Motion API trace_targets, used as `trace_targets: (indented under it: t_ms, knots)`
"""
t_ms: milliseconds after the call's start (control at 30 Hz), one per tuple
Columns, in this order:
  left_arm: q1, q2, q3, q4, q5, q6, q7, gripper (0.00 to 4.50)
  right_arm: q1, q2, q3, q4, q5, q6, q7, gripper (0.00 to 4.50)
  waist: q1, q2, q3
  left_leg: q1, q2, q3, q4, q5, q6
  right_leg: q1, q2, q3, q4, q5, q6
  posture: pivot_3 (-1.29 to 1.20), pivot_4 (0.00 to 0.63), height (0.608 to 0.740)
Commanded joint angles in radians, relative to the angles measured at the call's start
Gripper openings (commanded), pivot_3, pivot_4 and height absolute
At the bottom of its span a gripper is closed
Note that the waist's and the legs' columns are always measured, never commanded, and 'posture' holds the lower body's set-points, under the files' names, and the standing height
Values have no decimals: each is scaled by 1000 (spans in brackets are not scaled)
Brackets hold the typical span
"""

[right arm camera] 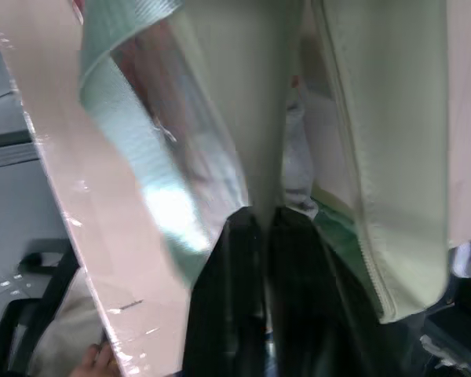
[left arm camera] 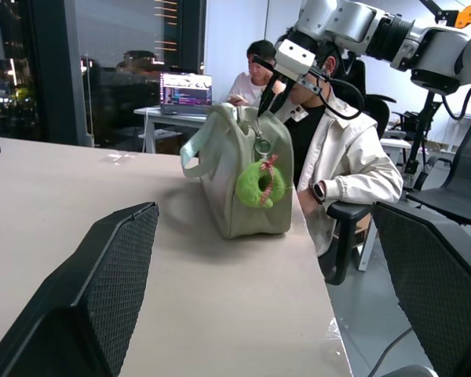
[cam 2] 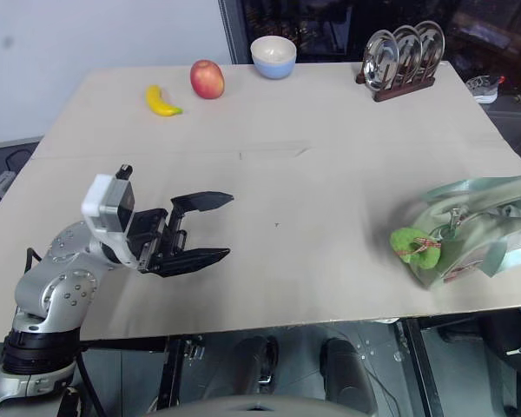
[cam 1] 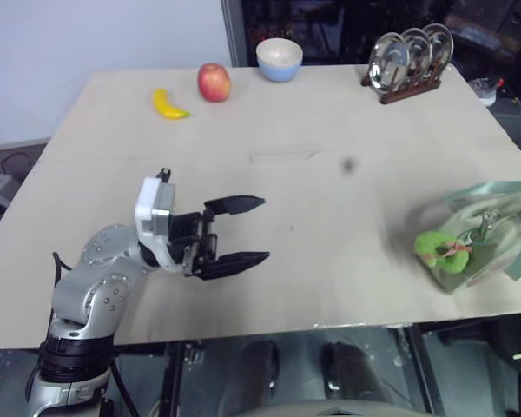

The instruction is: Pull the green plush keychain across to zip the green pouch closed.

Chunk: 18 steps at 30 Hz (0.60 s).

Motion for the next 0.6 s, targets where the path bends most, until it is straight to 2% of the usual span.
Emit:
trace_targets:
  t_ms: [33, 200, 333, 467, 600]
  knots:
    - [-10, 3, 10, -37, -3, -8, 12, 4500, -58, 22, 19, -30, 87, 97, -7, 84, 0, 0, 0, 0, 0, 0, 0, 0, 0, 0, 0, 0, 0, 0, 0, 0, 150, 733]
    - [-14, 0, 15, -38, 1, -13, 33, 4500, -256, 64, 113, -218, 306, 523, -88, 84, -13, 0, 0, 1, 1, 0, 1, 0, 0, 0, 1, 2, 2, 0, 0, 0, 150, 733]
    - [-6, -9, 19, -44, 8, -15, 65, 4500, -503, 178, 279, -320, 332, 700, -214, 84, -23, 0, 0, 1, 1, 0, 1, 0, 0, 0, 1, 2, 3, 0, 0, 0, 150, 733]
    - [41, -28, 23, -54, 41, -36, 107, 4500, -786, 403, 475, -382, 286, 872, -347, 84, -35, -1, 1, 0, 1, 3, 1, 0, 0, -2, 1, 3, 3, 2, 4, 0, 150, 733]
    - [106, -28, 69, -84, 46, -45, 165, 4500, -974, 637, 651, -385, 167, 908, -477, 84, -24, -1, 1, -3, 1, 1, 1, 0, 0, -7, 1, 3, 6, 3, 4, 0, 150, 733]
